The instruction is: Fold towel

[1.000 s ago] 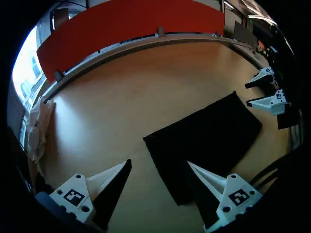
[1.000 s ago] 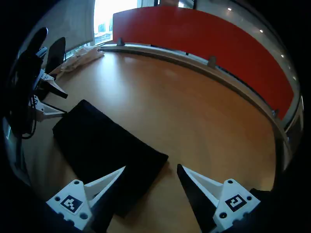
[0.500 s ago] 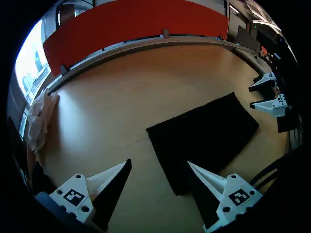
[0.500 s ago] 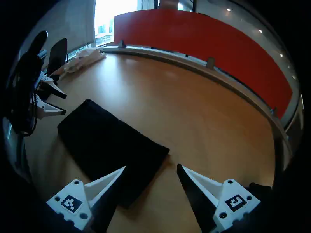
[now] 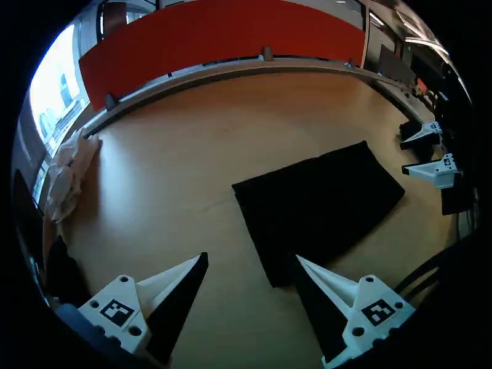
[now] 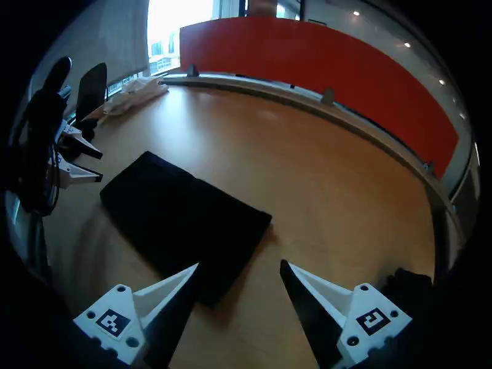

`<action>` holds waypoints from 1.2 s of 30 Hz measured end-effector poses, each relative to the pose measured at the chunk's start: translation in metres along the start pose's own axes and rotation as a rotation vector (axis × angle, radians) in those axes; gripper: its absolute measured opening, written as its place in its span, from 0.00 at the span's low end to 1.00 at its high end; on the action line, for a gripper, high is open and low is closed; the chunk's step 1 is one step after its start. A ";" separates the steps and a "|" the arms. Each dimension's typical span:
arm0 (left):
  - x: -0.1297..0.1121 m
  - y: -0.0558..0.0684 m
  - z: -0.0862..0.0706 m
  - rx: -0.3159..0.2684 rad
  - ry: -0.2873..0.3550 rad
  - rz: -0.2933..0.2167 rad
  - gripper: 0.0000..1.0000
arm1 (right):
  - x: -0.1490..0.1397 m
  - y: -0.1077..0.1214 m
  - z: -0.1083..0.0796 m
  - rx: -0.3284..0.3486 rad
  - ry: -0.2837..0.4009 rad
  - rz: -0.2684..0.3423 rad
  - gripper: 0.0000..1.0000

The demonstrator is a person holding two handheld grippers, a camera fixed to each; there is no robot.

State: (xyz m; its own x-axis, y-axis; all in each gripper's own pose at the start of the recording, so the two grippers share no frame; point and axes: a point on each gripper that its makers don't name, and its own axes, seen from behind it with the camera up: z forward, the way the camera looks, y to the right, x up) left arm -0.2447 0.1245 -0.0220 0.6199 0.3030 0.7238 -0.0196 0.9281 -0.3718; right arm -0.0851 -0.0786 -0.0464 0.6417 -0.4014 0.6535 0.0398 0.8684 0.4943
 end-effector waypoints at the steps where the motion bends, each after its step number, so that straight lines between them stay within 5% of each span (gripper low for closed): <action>1: -0.001 0.000 -0.001 0.001 0.001 -0.002 0.95 | -0.001 -0.001 0.000 0.001 0.000 0.002 0.92; 12: -0.007 -0.004 -0.009 0.023 0.014 -0.022 0.95 | -0.004 -0.007 -0.003 0.026 0.008 -0.015 0.93; 36: -0.041 -0.018 -0.038 0.084 0.053 -0.169 0.95 | -0.021 -0.021 0.001 0.118 -0.032 -0.111 0.93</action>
State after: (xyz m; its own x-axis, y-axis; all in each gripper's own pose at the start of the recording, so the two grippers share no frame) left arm -0.2395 0.0876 -0.0669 0.6604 0.1314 0.7394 0.0246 0.9803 -0.1962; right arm -0.0997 -0.0884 -0.0697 0.6136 -0.5040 0.6078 0.0179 0.7784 0.6275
